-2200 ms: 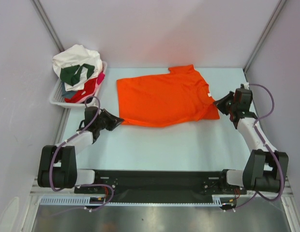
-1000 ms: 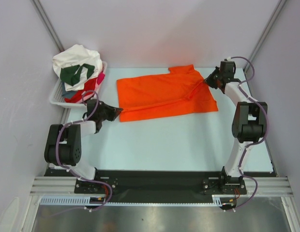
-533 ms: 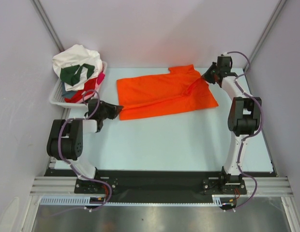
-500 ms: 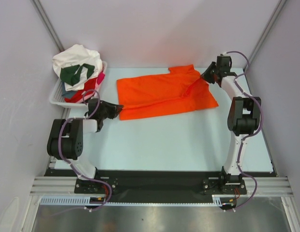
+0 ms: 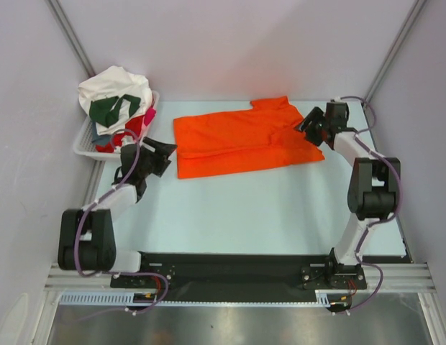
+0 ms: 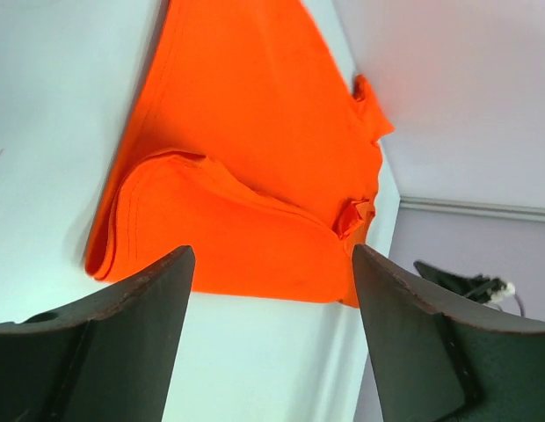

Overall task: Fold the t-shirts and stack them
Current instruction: Fold the tshirt

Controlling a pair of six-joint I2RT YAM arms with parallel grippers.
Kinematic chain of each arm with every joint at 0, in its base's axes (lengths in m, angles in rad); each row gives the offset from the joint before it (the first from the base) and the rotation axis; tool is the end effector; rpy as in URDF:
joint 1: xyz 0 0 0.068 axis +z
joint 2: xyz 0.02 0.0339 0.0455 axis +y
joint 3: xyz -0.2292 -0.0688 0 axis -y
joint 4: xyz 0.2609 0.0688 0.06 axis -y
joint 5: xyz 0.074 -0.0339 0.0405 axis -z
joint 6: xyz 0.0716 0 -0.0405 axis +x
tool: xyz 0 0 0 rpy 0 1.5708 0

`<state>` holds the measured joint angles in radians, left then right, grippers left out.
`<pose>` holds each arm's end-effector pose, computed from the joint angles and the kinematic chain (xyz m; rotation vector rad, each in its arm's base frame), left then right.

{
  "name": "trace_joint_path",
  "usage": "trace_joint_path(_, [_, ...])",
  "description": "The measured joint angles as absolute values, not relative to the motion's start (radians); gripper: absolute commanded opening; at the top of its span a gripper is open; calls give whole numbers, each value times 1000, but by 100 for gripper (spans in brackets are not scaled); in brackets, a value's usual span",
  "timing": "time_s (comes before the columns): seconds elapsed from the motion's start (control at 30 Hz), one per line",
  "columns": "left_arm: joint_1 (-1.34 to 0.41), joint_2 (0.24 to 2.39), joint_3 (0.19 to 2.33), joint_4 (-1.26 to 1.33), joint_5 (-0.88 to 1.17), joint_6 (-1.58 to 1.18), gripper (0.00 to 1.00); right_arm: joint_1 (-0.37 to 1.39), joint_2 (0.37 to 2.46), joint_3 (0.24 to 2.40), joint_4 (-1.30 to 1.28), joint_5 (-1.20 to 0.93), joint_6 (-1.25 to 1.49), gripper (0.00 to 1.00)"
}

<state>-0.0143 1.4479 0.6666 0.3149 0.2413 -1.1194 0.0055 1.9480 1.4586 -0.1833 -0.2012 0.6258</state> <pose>0.3473 -0.0221 0.1353 -0.9935 1.9178 -0.9329 0.4756 0.0169 0.1671 0.5918 2.2110 0.5613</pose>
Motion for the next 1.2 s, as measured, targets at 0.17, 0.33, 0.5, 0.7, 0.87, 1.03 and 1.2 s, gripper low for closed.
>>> trace_joint_path(0.17, [-19, 1253, 570, 292, 173, -1081, 76, -30, 1728, 1182, -65, -218, 677, 60])
trace_joint_path(0.33, [-41, 1218, 472, 284, 133, -1074, 69, -56, 1621, 1011, 54, -216, 721, 68])
trace_joint_path(0.5, [-90, 1246, 412, 302, 131, -1073, 68, -65, 1606, 859, 139, -217, 772, 67])
trace_joint_path(0.7, [-136, 1282, 376, 361, 100, -1090, 70, -101, 1633, 800, 200, -205, 822, 68])
trace_joint_path(0.87, [-150, 1367, 373, 437, 81, -1126, 69, -125, 1726, 801, 288, -191, 854, 64])
trace_joint_path(1.03, [-159, 1462, 361, 523, 77, -1173, 67, -140, 1806, 842, 324, -184, 873, 43])
trace_joint_path(1.2, [-162, 1499, 359, 584, 54, -1205, 64, -141, 1825, 852, 321, -147, 870, 0])
